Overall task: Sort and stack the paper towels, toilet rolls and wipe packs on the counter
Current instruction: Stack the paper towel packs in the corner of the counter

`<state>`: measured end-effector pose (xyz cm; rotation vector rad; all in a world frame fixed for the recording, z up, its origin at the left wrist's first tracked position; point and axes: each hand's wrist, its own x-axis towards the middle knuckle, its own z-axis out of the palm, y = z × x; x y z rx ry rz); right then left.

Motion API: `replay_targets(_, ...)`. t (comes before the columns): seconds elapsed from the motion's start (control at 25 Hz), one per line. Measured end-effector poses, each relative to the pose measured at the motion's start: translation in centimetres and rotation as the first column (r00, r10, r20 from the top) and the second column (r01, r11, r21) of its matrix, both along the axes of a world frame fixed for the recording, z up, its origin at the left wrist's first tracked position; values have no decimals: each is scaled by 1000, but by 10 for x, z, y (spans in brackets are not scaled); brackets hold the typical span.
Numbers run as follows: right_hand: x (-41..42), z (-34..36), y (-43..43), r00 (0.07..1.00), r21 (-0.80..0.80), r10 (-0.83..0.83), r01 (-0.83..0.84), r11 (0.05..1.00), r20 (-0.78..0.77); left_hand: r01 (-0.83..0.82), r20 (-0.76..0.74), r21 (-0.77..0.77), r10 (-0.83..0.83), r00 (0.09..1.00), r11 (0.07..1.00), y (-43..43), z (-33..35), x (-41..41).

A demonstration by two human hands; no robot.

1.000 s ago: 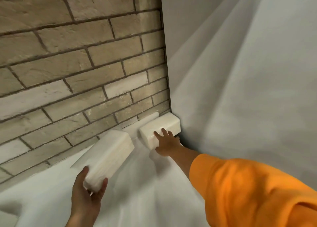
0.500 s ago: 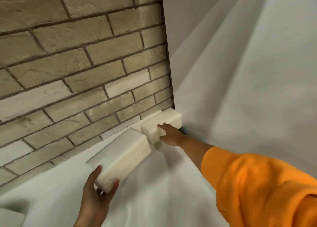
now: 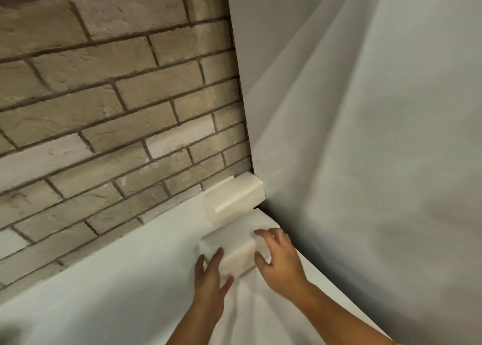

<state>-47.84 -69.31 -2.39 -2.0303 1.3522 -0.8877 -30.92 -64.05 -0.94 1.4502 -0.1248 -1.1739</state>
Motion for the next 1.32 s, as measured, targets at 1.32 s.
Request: replay_targets(1.32,37,48,-46,627,-14,150,-249,968,-765,223,335,82,-237,912,971,31,33,37)
